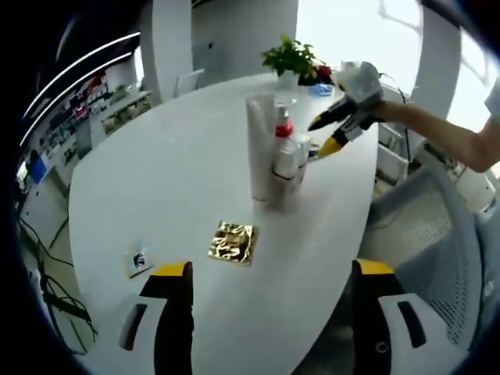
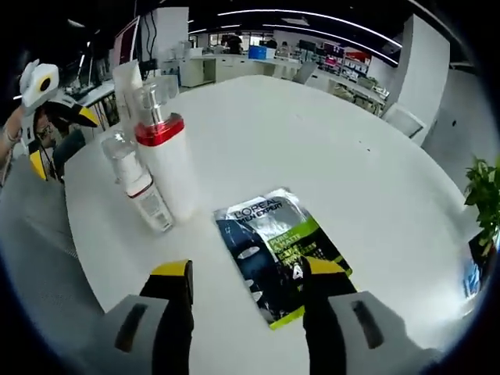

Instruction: Arrange the skincare products in the storage area until every visible bottle or jar stands upright without overlapping.

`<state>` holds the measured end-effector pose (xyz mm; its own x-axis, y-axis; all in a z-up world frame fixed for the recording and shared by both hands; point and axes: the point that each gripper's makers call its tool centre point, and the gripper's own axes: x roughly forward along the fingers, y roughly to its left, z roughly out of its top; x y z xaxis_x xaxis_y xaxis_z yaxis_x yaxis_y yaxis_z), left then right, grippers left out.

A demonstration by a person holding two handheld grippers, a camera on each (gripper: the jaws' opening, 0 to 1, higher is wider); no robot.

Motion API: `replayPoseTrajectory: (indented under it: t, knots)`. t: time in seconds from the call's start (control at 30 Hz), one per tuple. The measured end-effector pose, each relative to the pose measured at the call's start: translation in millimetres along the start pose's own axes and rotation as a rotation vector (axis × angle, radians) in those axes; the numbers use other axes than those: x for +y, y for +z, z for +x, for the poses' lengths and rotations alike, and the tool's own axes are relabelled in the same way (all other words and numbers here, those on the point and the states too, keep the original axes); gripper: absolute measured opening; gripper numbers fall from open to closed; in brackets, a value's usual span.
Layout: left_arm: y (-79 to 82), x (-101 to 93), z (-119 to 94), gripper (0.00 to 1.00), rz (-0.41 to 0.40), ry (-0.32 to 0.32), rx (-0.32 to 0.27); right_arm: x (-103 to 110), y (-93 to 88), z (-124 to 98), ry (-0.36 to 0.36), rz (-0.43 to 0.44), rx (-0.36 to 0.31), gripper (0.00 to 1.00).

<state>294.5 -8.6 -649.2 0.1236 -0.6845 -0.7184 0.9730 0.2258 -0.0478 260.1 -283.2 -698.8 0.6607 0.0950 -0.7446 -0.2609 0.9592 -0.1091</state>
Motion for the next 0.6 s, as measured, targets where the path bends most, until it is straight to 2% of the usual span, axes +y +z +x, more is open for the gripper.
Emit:
replayPoseTrajectory:
  t: [0.13, 0.27, 0.3, 0.33, 0.4, 0.47, 0.6]
  knots:
    - [-1.9, -0.9, -0.3, 0.81, -0.004, -0.002, 0.006, -8.5, 1.6, 4.4, 0.011, -0.030, 0.009, 0.64]
    - [-3.5, -1.8, -0.2, 0.80, -0.006, -0.005, 0.014, -12.2, -0.4, 10.7, 0.035, -0.072, 0.049, 0.71]
    - [-3.8, -2.0, 0.0, 0.80, -0.008, -0.006, 0.016, -11.7, -1.8, 13.3, 0.054, -0.124, 0.064, 0.73]
    - [-3.7, -2.1, 0.0, 0.80, -0.008, -0.006, 0.015, -12.3, -3.5, 15.0, 0.056, -0.139, 0.077, 0.76]
    - [-3.7, -2.7, 0.2, 0.80, -0.010, -0.008, 0.016, -14.3, -8.9, 22.8, 0.081, -0.169, 0.112, 0.78]
    - [-4.0, -3.0, 0.5, 0.80, -0.011, -0.008, 0.017, -20.7, -9.1, 30.4, 0.075, -0.170, 0.112, 0.79]
    - [-5.8, -4.1, 1.0, 0.80, -0.012, -0.013, 0.026, -25.8, -10.9, 35.0, 0.118, -0.206, 0.137, 0.83]
